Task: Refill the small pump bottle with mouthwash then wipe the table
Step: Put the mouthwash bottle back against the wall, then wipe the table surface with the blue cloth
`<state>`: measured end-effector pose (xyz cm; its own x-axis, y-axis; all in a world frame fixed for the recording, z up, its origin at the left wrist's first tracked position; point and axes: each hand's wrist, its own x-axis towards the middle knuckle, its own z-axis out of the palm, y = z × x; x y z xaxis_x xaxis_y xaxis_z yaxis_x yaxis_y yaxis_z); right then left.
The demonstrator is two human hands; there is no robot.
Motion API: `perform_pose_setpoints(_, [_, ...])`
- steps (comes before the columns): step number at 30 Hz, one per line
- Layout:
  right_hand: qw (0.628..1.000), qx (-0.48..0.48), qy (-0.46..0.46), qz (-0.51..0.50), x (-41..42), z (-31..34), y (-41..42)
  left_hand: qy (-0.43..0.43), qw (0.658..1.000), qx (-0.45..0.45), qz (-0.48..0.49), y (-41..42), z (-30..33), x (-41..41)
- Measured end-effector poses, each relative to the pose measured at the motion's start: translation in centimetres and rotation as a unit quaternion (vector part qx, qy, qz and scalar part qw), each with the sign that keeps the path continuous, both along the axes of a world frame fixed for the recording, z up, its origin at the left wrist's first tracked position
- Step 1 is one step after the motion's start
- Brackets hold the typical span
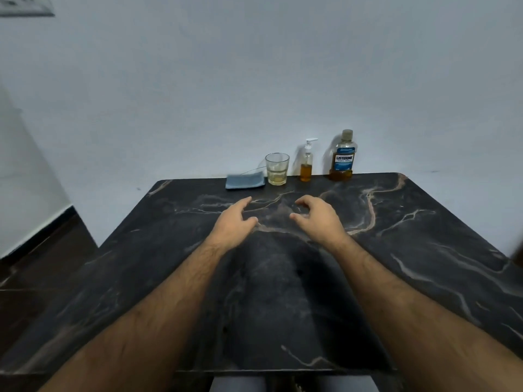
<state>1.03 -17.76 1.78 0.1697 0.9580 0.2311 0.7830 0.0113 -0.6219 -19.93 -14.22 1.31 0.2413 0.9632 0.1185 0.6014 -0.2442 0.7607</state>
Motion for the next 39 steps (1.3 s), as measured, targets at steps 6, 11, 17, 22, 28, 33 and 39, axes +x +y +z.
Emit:
perform_pose_setpoints(6, [0.999,-0.045,-0.021,0.019,-3.2,-0.8,1.3,-0.052,0.998,-0.026,0.040,0.9,-1.0,-4.1])
perform_pose_setpoints(11, [0.999,-0.048,0.022,-0.003,-3.7,-0.9,5.3,-0.082,0.993,-0.035,0.077,4.7,-1.5,-5.6])
perform_pose_setpoints(17, [0.989,-0.054,0.131,-0.030,-3.5,-1.2,13.4,-0.114,0.988,-0.037,0.098,11.9,-2.2,-5.6])
perform_pose_setpoints(22, [0.962,-0.079,0.250,-0.076,-3.3,-2.7,19.8,-0.131,0.984,-0.048,0.114,18.7,-3.5,-4.7])
perform_pose_setpoints(28, [0.932,-0.133,0.318,-0.112,-4.5,-4.5,25.7,-0.081,0.982,-0.062,0.158,24.9,-4.7,-3.1])
perform_pose_setpoints(33, [0.947,-0.140,0.263,-0.121,-5.9,-5.8,28.4,0.066,0.975,-0.054,0.203,27.8,-4.3,-1.5])
perform_pose_setpoints(39, [0.947,-0.143,0.270,-0.104,-6.6,-4.4,27.0,-0.003,0.968,-0.110,0.227,27.3,-4.1,-1.4])
